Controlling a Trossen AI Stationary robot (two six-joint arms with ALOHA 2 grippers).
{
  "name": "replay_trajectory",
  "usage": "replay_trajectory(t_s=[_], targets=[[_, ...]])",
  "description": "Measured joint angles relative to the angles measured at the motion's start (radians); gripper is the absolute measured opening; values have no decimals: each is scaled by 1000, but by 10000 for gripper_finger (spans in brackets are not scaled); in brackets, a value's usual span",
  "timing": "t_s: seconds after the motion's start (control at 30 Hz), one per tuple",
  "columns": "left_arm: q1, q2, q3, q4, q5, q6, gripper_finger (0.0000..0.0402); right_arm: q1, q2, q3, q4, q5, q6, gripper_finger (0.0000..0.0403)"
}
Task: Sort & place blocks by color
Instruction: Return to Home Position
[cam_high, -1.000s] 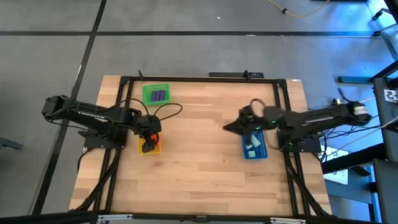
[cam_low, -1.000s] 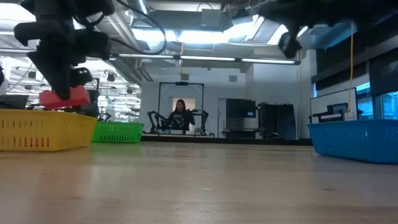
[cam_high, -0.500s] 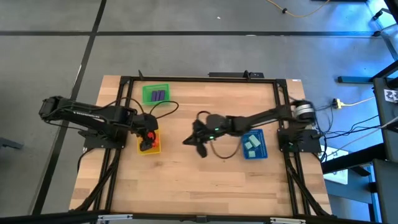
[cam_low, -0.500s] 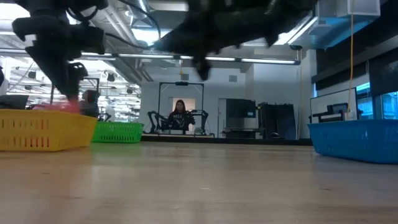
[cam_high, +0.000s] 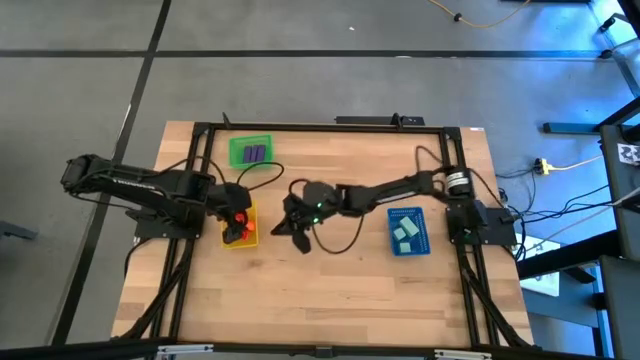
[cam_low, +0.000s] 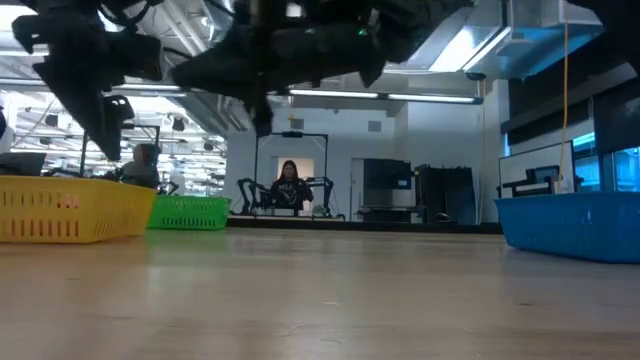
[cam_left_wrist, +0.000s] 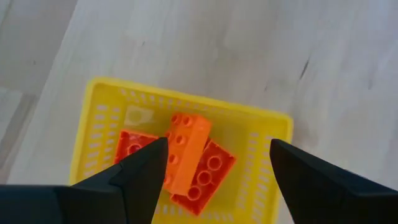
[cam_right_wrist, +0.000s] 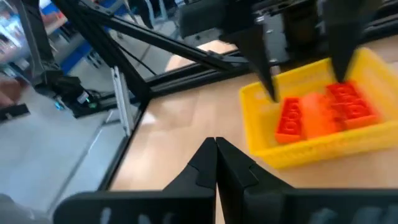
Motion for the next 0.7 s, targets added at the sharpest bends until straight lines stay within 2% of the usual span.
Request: replay_trajectory(t_s=[0.13,0.27,0.4,0.5,0.7], targets=[[0,-58,0,75,-11,-44,273,-35,-132,-74,-133,-4,-85,0],[0,-130,0,245,-76,-72,273,-61,-315,-258,-195,-2,-101,0],[4,-154,0,444,-166,-42,273,-67,-566,-507,-194,91,-38,0],[25,-154,0,567,-188,7,268,-65,-761,-653,-177,129,32,0],[115,-165,0,758,-181,61,246,-42,-1070,-764,-164,221,88,0]])
